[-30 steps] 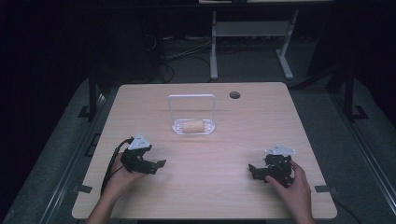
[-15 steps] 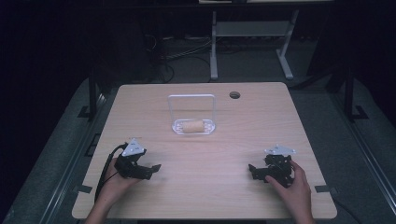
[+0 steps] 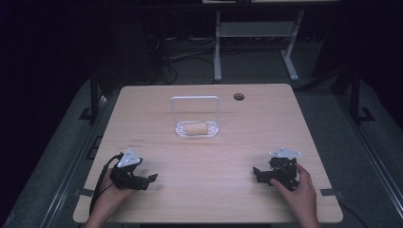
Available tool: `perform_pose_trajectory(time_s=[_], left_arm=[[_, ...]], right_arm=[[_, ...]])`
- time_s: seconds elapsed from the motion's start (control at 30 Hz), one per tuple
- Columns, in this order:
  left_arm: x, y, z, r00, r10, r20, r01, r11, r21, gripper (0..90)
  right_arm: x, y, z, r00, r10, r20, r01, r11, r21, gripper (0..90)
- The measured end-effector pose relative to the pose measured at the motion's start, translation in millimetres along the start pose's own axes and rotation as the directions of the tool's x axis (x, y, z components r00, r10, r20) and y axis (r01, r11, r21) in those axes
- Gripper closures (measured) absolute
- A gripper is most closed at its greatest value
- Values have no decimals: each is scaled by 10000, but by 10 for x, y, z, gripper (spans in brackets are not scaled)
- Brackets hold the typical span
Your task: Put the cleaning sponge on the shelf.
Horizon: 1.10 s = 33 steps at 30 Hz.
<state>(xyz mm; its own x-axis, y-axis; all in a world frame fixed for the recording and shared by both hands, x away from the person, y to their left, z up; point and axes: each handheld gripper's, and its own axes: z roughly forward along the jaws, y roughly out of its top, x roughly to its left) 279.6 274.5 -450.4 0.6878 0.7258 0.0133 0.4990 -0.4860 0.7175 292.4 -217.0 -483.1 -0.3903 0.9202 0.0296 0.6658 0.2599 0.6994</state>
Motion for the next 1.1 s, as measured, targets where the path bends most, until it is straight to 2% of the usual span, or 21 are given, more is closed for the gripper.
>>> perform_pose_trajectory(time_s=[0.23, 0.53, 0.63, 0.67, 0.83, 1.1], left_arm=[[-10, -55, -13, 10000, -63, -67, 62, 9999, -82, 132], [6, -237, -10, 9996, -57, -286, 71, 9988, 480, 132], [24, -277, -9, 9996, -173, -234, 184, 9986, 501, 129], [35, -293, -10, 9993, -274, -234, 283, 9989, 379, 129], [54, -344, -9, 9997, -185, -141, 185, 9998, -19, 127], [55, -344, -8, 9998, -163, -139, 162, 9999, -15, 128]], right_arm=[[0, 0, 0, 10000, -4, 0, 4, 10000, -1, 5], [-1, 0, 0, 10000, -13, -1, 13, 10000, -5, 5], [-1, 0, 0, 10000, -6, -3, 6, 10000, -2, 5], [0, 0, 0, 10000, -7, 0, 7, 10000, -1, 5], [0, 0, 0, 10000, -7, 0, 7, 10000, -2, 5], [0, 0, 0, 10000, -7, -1, 7, 10000, -3, 5]])
